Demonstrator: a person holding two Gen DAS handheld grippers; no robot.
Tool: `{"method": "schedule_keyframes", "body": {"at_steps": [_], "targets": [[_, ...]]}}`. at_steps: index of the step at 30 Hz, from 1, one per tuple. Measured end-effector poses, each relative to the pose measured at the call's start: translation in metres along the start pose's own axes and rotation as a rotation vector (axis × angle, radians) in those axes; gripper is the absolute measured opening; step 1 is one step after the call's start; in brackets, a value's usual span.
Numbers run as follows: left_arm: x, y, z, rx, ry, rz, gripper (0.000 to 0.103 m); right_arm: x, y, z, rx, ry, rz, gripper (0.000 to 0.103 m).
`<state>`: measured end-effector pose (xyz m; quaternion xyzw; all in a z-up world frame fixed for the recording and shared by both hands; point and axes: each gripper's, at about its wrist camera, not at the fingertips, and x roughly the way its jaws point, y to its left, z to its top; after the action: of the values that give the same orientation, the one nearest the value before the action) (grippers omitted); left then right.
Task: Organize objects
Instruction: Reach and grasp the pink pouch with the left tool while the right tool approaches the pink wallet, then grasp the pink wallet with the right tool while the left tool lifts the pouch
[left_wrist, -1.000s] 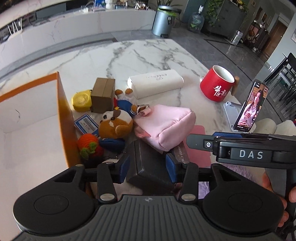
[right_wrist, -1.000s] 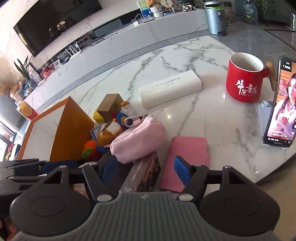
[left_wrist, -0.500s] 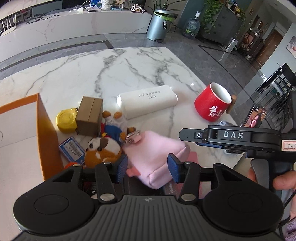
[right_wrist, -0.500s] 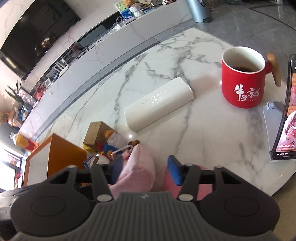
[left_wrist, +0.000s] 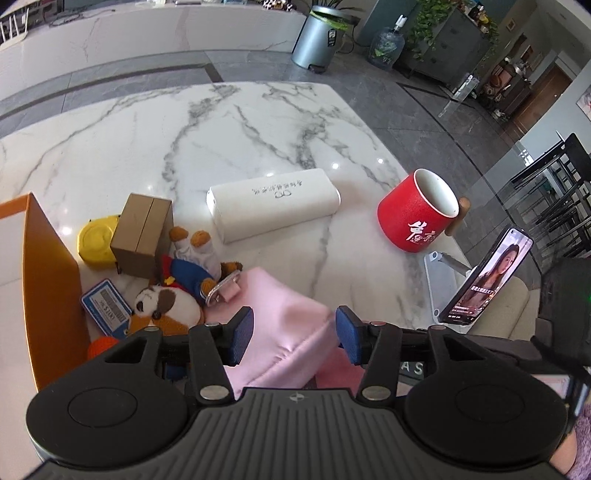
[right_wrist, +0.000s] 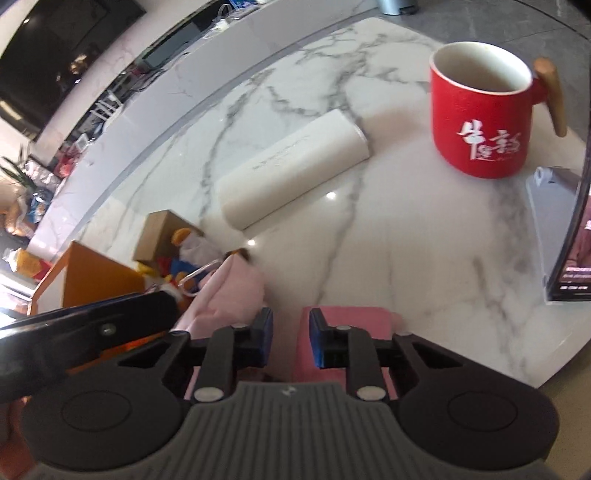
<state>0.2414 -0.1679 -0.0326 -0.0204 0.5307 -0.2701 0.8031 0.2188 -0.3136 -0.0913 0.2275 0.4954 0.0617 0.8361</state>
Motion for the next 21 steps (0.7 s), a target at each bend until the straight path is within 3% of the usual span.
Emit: {"method": "schedule_keyframes", "body": {"at_steps": [5,8,14,21], "targets": [[-0.002,0.020,0.008,-0.103,0.058,-0.020,0.060,-0.007,0.019,-0.004,-0.070,-0.014,0.074,0.022],[-0.005,0.025,0.018,-0.100,0.059,0.005,0.063,-0.006,0.035,-0.008,-0.135,-0.023,0.096,0.017],[0.006,0.010,0.047,0.040,0.114,0.081,0.064,0.000,0.050,-0.004,-0.188,-0.039,0.070,0.017],[0.055,-0.005,0.072,0.194,0.327,0.139,0.058,0.003,0.056,-0.005,-0.226,-0.018,0.057,0.018]]}}
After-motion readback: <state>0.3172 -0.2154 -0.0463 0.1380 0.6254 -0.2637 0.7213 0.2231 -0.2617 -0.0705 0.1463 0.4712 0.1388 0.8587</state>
